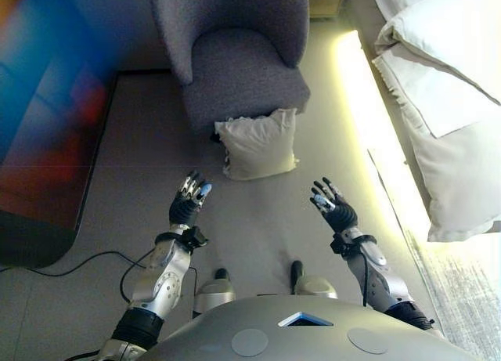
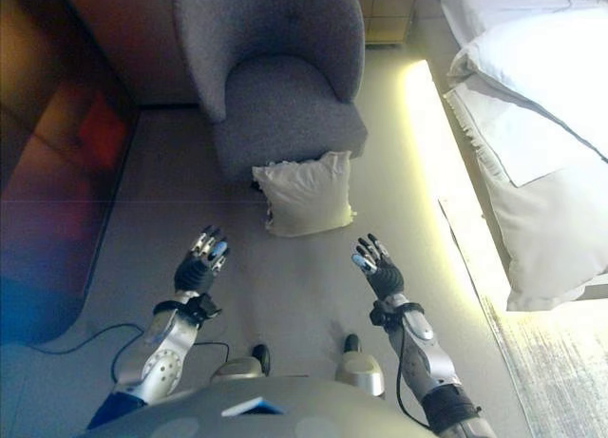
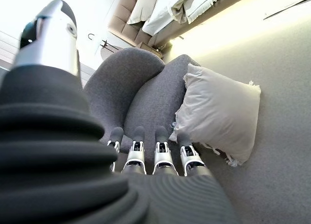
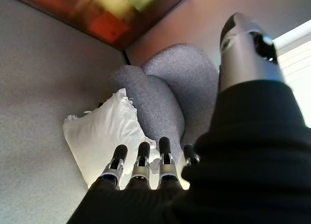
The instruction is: Pick up the cushion and take it to the sofa
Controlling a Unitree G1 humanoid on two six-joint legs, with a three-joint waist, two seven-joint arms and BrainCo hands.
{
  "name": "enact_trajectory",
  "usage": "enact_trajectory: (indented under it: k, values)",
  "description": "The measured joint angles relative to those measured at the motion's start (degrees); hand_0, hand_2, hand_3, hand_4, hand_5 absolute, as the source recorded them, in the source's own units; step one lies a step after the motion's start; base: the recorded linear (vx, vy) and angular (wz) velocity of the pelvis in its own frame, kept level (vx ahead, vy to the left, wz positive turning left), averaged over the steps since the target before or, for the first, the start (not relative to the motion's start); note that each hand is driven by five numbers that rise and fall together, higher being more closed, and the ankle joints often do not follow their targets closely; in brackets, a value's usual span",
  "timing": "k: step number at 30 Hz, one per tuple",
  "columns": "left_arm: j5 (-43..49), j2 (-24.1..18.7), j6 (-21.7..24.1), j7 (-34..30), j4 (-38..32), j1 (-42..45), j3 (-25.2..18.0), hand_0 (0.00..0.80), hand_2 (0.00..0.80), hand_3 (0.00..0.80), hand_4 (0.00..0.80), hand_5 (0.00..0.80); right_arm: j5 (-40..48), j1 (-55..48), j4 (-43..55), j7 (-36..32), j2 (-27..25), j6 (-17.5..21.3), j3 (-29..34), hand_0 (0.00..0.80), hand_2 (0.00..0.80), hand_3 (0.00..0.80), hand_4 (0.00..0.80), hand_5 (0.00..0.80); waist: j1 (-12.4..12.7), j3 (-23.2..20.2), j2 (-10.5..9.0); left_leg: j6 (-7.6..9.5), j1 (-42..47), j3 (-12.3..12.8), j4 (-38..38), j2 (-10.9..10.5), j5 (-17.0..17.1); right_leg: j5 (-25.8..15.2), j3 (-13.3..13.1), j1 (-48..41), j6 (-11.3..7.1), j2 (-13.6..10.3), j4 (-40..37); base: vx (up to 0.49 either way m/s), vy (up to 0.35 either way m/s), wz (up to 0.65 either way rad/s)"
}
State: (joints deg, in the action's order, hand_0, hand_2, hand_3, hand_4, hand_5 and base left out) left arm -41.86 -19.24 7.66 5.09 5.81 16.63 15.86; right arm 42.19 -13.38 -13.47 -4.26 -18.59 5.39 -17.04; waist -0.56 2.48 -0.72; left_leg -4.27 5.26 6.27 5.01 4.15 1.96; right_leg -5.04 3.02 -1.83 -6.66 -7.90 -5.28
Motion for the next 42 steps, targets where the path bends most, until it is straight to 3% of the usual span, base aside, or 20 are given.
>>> enact_trajectory:
  k: [11,17,20,23,25,27,29,30,31,32,33,34,35,36,37,38,40,42]
  values:
    - [-0.1,0.0,0.0,-3.4,0.0,0.2,0.5,0.000,0.000,0.000,0.000,0.000,0.2,-0.9,-0.1,0.0,-0.1,-0.6,0.1,0.000,0.000,0.000,0.000,0.000,-0.2,0.5,1.02,0.06,-0.2,0.0,-0.3,0.0,0.1,0.5,0.8,-0.8,-0.01,-0.3,0.2,0.024,0.058,0.03]
    - [-0.1,0.0,-0.6,-5.2,0.1,0.3,-1.3,0.000,0.000,0.000,0.000,0.000,0.1,-1.2,-0.1,0.3,0.1,-1.2,0.8,0.000,0.000,0.000,0.000,0.000,-0.5,0.7,0.99,0.14,0.3,0.4,0.0,-0.4,-0.1,0.7,0.4,-0.4,-0.22,-0.4,1.3,0.133,0.141,-0.02]
    - [-0.3,-0.3,-0.5,-6.9,0.5,0.0,-1.4,0.000,0.000,0.000,0.000,0.000,0.0,-2.5,-0.2,0.4,0.2,-1.0,1.2,0.000,0.000,0.000,0.000,0.000,-0.6,1.1,0.87,0.87,0.0,0.8,-0.4,-1.1,-0.5,3.9,-0.2,3.7,-0.75,-1.5,9.8,-0.018,0.266,-0.04]
    - [-0.7,-0.3,-0.6,-7.5,4.0,-4.4,-0.9,0.000,0.000,0.000,0.000,0.000,0.0,-1.0,-0.4,0.7,-0.2,0.6,2.4,0.000,0.000,0.000,0.000,0.000,-3.3,4.8,2.57,3.75,-5.1,1.0,-9.3,-1.6,-4.1,3.3,-1.1,13.3,-1.11,-3.3,29.3,0.102,0.195,0.35]
    - [-0.7,-0.8,-0.7,-7.9,4.2,-5.7,-1.0,0.000,0.000,0.000,0.000,0.000,0.0,-3.3,-0.6,1.0,0.1,0.7,2.6,0.000,0.000,0.000,0.000,0.000,-3.6,5.4,3.43,3.73,-5.2,-0.4,-9.9,-0.9,-4.3,0.2,-1.8,16.0,0.90,-3.4,35.6,0.234,0.039,0.44]
    - [-0.7,-2.8,-0.9,-7.8,3.6,-5.4,-1.2,0.000,0.000,0.000,0.000,0.000,0.0,-4.2,-0.1,1.0,0.3,0.7,2.5,0.000,0.000,0.000,0.000,0.000,-3.3,5.4,2.59,4.14,-5.1,-0.8,-8.7,-0.4,-4.1,2.8,-2.0,17.1,1.43,-2.1,37.6,0.345,-0.100,0.33]
    - [-0.7,-4.5,-1.6,-7.8,3.3,-4.7,-1.3,0.000,0.000,0.000,0.000,0.000,0.1,-3.9,0.2,1.0,0.3,0.7,2.7,0.000,0.000,0.000,0.000,0.000,-3.5,5.6,1.63,4.78,-6.1,-2.8,-7.6,-0.3,-3.7,6.0,-1.9,16.1,1.17,0.1,33.3,0.393,-0.131,0.43]
    - [-0.7,-4.7,-2.0,-7.8,3.3,-4.5,-1.3,0.000,0.000,0.000,0.000,0.000,0.1,-3.7,0.1,1.0,0.3,0.7,2.7,0.000,0.000,0.000,0.000,0.000,-3.6,5.8,1.07,4.77,-6.8,-3.8,-7.2,-0.4,-3.6,7.5,-2.1,14.9,0.80,1.4,28.3,0.455,-0.113,0.54]
    - [-0.7,-5.6,-2.1,-7.8,3.2,-4.1,-1.2,0.000,0.000,0.000,0.000,0.000,0.2,-3.7,0.2,1.1,0.8,0.7,2.8,0.000,0.000,0.000,0.000,0.000,-3.9,5.7,-0.76,4.77,-7.0,-4.4,-6.6,-1.2,-3.5,9.3,-2.5,11.8,0.24,1.6,20.5,0.486,-0.090,0.52]
    - [-0.5,-6.2,-2.1,-7.8,3.7,-3.6,-1.2,0.000,0.000,0.000,0.000,0.000,0.3,-3.6,-0.3,1.1,1.4,0.8,2.7,0.000,0.000,0.000,0.000,0.000,-4.5,5.5,-3.30,4.35,-6.6,-5.0,-5.2,-3.0,-2.9,8.8,-3.6,9.5,0.99,0.8,14.4,0.501,-0.060,0.85]
    - [-0.5,-5.2,-2.2,-7.6,5.6,-3.7,-0.6,0.000,0.000,0.000,0.000,0.000,0.6,-3.1,-1.8,1.6,1.8,0.7,2.9,0.000,0.000,0.000,0.000,0.000,-6.5,5.8,-3.72,4.80,-6.0,-5.3,-7.0,-4.0,-2.9,6.7,-2.7,7.2,1.62,0.2,12.3,0.512,-0.057,0.71]
    - [-0.5,-4.7,-2.2,-7.7,5.7,-3.0,0.4,0.000,0.000,0.000,0.000,0.000,1.3,-2.9,-1.5,2.0,1.7,0.7,2.9,0.000,0.000,0.000,0.000,0.000,-7.0,6.1,-4.20,5.12,-5.8,-3.7,-13.0,-5.7,-4.8,6.7,-2.2,7.0,1.58,-1.2,13.2,0.530,-0.065,0.38]
    - [-0.4,-3.5,-2.2,-8.0,5.5,-1.7,0.9,0.000,0.000,0.000,0.000,0.000,1.7,-3.2,-0.2,2.2,0.1,0.8,3.0,0.000,0.000,0.000,0.000,0.000,-7.1,6.1,-3.54,5.64,-4.6,-2.0,-18.2,-6.5,-8.2,7.3,-0.3,7.3,1.21,-2.2,16.5,0.544,-0.089,-0.04]
    - [-0.3,-2.6,-2.2,-8.1,5.1,-0.6,1.0,0.000,0.000,0.000,0.000,0.000,1.9,-3.5,1.5,2.1,-1.7,0.9,3.0,0.000,0.000,0.000,0.000,0.000,-8.4,6.5,-1.43,6.79,-1.6,-2.5,-16.9,-5.8,-12.1,9.7,1.4,9.6,0.65,-1.9,23.2,0.540,-0.115,-0.16]
    - [-0.2,-2.5,-2.1,-8.0,5.5,-1.0,0.8,0.000,0.000,0.000,0.000,0.000,2.0,-2.9,1.4,2.0,-1.8,0.9,3.1,0.000,0.000,0.000,0.000,0.000,-8.6,6.9,-0.14,5.95,1.2,-5.4,-13.1,-5.8,-14.0,12.9,0.7,15.5,-1.13,-1.5,32.1,0.574,-0.156,-0.07]
    - [-0.1,-3.0,-2.0,-7.9,5.2,-1.2,0.7,0.000,0.000,0.000,0.000,0.000,2.1,-2.9,1.3,1.9,-1.4,0.7,2.9,0.000,0.000,0.000,0.000,0.000,-9.3,6.9,0.14,5.70,1.2,-6.7,-12.8,-4.9,-14.0,13.5,0.2,19.7,-0.58,-0.2,33.0,0.530,-0.167,0.06]
    - [-0.1,-4.3,-1.9,-7.9,5.1,-2.0,0.5,0.000,0.000,0.000,0.000,0.000,2.1,-3.4,1.4,1.3,-0.2,0.7,3.0,0.000,0.000,0.000,0.000,0.000,-11.1,6.8,-0.35,5.23,1.2,-8.8,-11.9,-3.9,-14.4,9.2,0.7,22.8,-2.64,1.0,23.1,0.491,-0.168,0.46]
    - [-0.1,-3.9,-1.9,-7.9,5.1,-1.8,0.4,0.000,0.000,0.000,0.000,0.000,2.3,-4.9,1.3,1.1,0.4,0.5,2.9,0.000,0.000,0.000,0.000,0.000,-11.2,5.2,-2.42,3.88,3.5,-9.8,-11.2,-3.4,-16.2,5.6,0.7,22.9,-1.74,0.5,17.6,0.472,-0.193,0.54]
